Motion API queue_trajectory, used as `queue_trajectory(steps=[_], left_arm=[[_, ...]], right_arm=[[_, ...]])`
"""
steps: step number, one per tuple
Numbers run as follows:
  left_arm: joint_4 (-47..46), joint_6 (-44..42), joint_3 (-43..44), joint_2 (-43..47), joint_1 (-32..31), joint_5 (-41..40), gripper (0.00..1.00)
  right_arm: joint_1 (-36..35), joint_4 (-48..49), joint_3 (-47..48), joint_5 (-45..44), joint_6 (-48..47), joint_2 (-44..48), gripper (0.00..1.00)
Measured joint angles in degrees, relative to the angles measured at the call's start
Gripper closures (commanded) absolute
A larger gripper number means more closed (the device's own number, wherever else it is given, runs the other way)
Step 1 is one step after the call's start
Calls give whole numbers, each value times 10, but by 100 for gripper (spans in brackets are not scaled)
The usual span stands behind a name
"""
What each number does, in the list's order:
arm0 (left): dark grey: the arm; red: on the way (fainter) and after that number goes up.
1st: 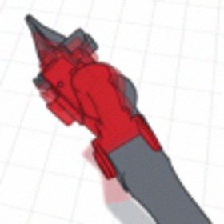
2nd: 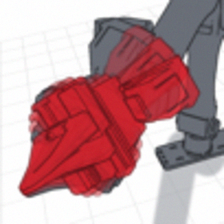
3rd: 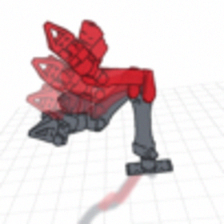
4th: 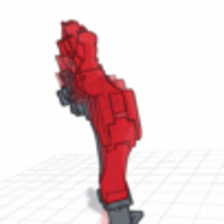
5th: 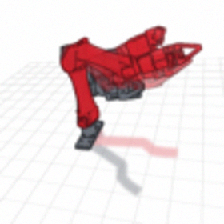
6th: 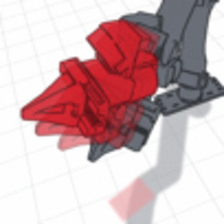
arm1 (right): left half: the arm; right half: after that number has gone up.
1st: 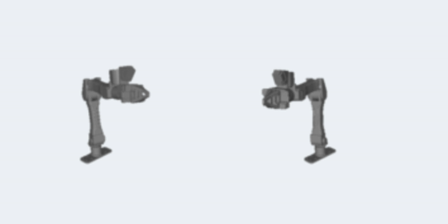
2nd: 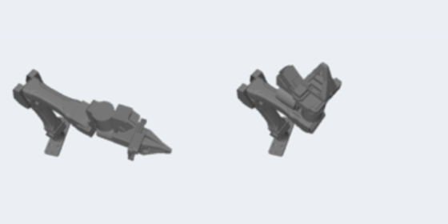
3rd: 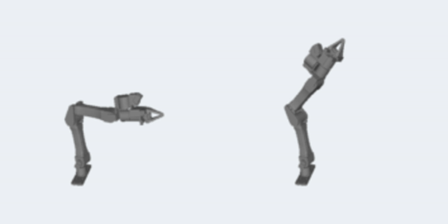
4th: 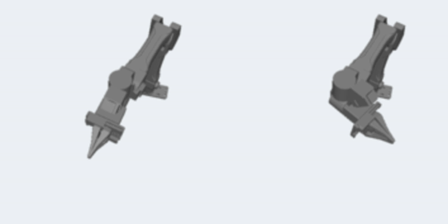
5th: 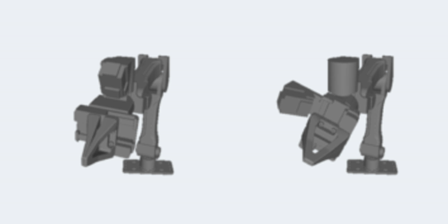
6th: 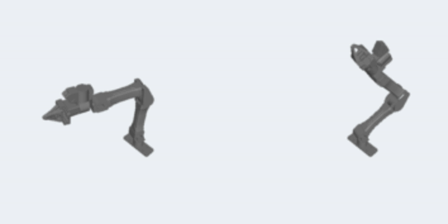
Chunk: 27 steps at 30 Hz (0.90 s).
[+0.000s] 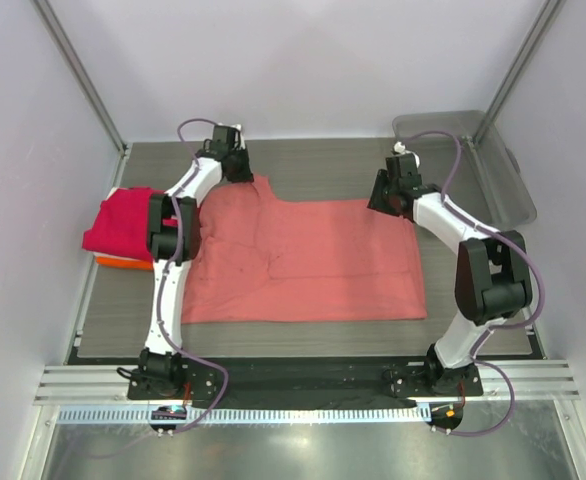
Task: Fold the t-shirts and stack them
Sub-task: Fold the tshirt
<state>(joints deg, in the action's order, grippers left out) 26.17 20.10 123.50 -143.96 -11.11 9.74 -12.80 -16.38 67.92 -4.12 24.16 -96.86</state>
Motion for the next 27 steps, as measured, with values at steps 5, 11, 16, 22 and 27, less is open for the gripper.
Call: queue_trajectory(steps=[5, 11, 16, 22, 27], left_arm=[[-22, 7, -69, 42, 0, 4, 100], [-59, 9, -162, 119, 0, -10, 100], [-87, 7, -225, 187, 0, -38, 100], [-97, 3, -246, 216, 0, -89, 100], [-72, 3, -246, 216, 6, -134, 100]], right_arm=[[0, -17, 55, -43, 0, -58, 60], [2, -49, 147, -99, 0, -153, 62], [3, -78, 223, -146, -3, -226, 56], [4, -104, 264, -181, -7, -256, 52], [5, -118, 311, -209, -15, -282, 52]])
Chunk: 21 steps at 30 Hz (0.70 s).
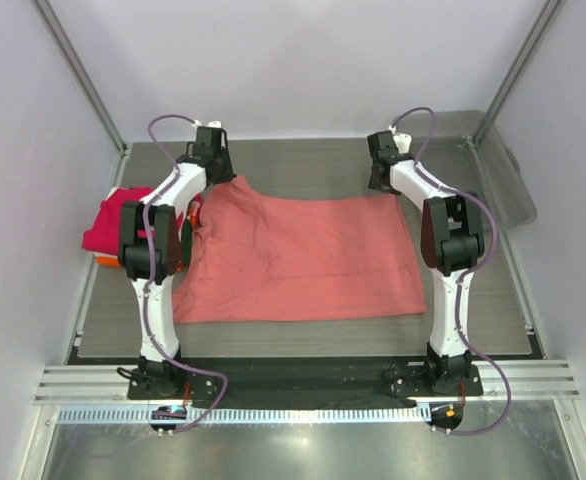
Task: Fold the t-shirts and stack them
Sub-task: Fold the tshirt
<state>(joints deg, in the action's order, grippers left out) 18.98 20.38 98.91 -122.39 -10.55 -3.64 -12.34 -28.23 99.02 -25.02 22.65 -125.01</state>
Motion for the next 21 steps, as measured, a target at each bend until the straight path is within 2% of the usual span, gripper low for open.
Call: queue_trajectory(steps=[8, 21], left_arm=[[14, 2, 8, -8, 19, 4, 100], [16, 2, 13, -20, 19, 16, 100]], right_arm=[[1, -19, 31, -21, -3, -45, 52], [2, -26, 55, -24, -3, -65, 53]])
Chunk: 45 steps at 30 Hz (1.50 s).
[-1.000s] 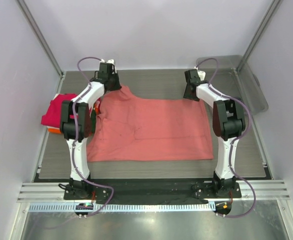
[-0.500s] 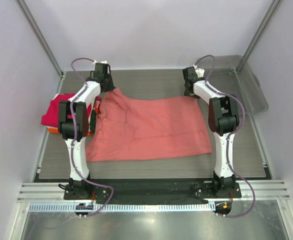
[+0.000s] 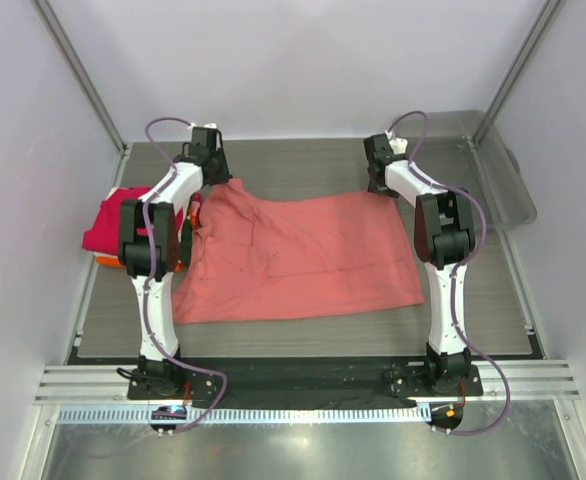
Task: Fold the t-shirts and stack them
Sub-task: Fold the tshirt
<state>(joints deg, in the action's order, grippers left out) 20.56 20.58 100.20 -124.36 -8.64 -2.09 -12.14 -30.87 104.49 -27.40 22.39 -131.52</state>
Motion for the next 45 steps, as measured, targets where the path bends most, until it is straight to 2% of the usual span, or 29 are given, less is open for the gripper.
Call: queue_trajectory(steps=[13, 24, 27, 28, 30, 31, 45], left_arm=[[4, 0, 10, -9, -6, 4, 100], [9, 0, 12, -10, -7, 6, 100], [10, 0, 17, -10, -7, 7, 100], [10, 0, 18, -10, -7, 7, 100], [10, 0, 20, -10, -8, 8, 100], [11, 0, 21, -10, -9, 8, 100], [24, -1, 40, -24, -30, 7, 100]], right_arm=[[0, 65, -60, 2, -1, 31, 48], [3, 77, -43, 21, 0, 14, 55], [4, 82, -37, 27, 0, 8, 70], [4, 84, -36, 28, 0, 7, 81], [4, 86, -36, 30, 0, 7, 89], [5, 86, -36, 30, 1, 7, 99], [2, 85, -59, -24, -11, 18, 99]])
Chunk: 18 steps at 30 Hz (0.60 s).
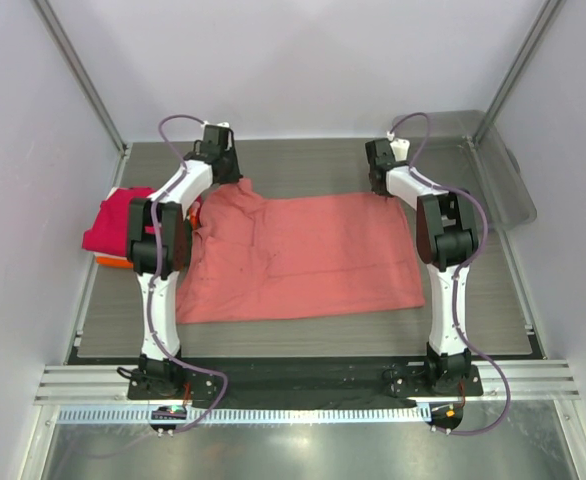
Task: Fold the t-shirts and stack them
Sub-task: Fold the tshirt
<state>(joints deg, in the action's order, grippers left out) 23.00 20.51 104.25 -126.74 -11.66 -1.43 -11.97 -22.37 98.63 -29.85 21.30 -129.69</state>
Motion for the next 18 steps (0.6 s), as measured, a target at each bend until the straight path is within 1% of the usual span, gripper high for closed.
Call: queue_trajectory(steps=[6, 13, 18], left_arm=[[0, -5, 0, 0, -12, -16, 100], [15, -24, 0, 3, -35, -61, 100], [23, -34, -12, 23, -54, -99, 100]], right_arm=[[-7, -4, -23, -16, -2, 16, 99], [-8, -15, -49, -16, -2, 65, 99], [-8, -14, -59, -18, -2, 102, 99]])
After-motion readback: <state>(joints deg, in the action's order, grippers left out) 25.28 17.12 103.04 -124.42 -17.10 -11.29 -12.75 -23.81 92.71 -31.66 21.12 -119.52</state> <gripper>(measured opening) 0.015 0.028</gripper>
